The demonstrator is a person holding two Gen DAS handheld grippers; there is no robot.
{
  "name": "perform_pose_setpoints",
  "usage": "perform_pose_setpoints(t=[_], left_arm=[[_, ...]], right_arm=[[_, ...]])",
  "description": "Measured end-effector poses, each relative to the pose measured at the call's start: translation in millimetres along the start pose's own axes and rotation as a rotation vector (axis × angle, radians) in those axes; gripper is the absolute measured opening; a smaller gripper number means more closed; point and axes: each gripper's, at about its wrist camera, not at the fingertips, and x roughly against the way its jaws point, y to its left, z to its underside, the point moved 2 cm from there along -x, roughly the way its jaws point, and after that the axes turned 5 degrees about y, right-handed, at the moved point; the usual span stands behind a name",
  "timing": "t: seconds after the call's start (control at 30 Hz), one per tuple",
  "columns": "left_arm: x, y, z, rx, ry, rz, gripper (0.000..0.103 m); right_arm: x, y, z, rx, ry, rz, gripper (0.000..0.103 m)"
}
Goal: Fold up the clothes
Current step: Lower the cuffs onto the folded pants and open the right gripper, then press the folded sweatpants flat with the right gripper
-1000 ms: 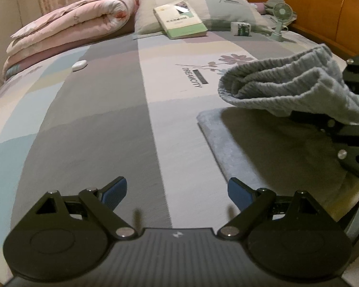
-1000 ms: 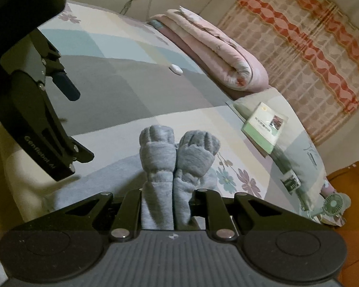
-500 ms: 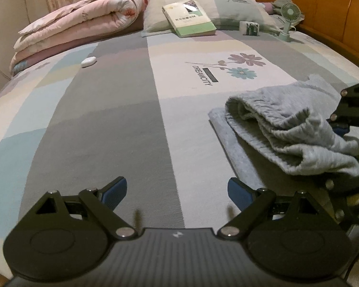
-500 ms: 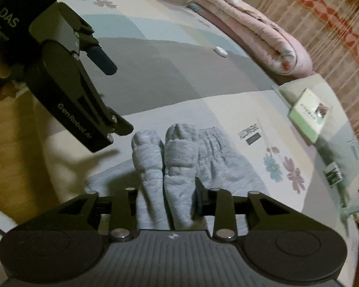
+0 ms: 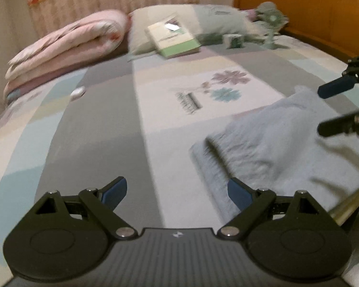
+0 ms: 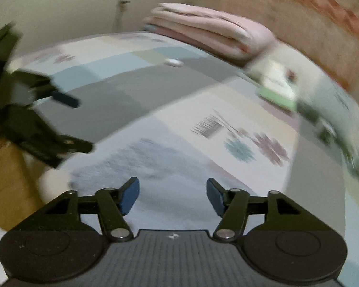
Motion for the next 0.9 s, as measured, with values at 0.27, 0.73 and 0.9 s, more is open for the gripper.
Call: perform_pose_setpoints(t=[0.27,0.73,0.9], left_arm=[[-28,-52,-51,-0.086,-0.067,0.192,0.092],[-60,-72,-19,-0.135,0.114,0.208,0.094],[-44,-75,-45,-0.144,0.04,0.23,0.094]], right_arm=[[31,-101,79,-0.367,0.094,-0.007,0.076],[65,-90,160,-0.397,0.049,0.069,0.076],[59,-88,140,-0.378,-0.012,0.025,0.076]])
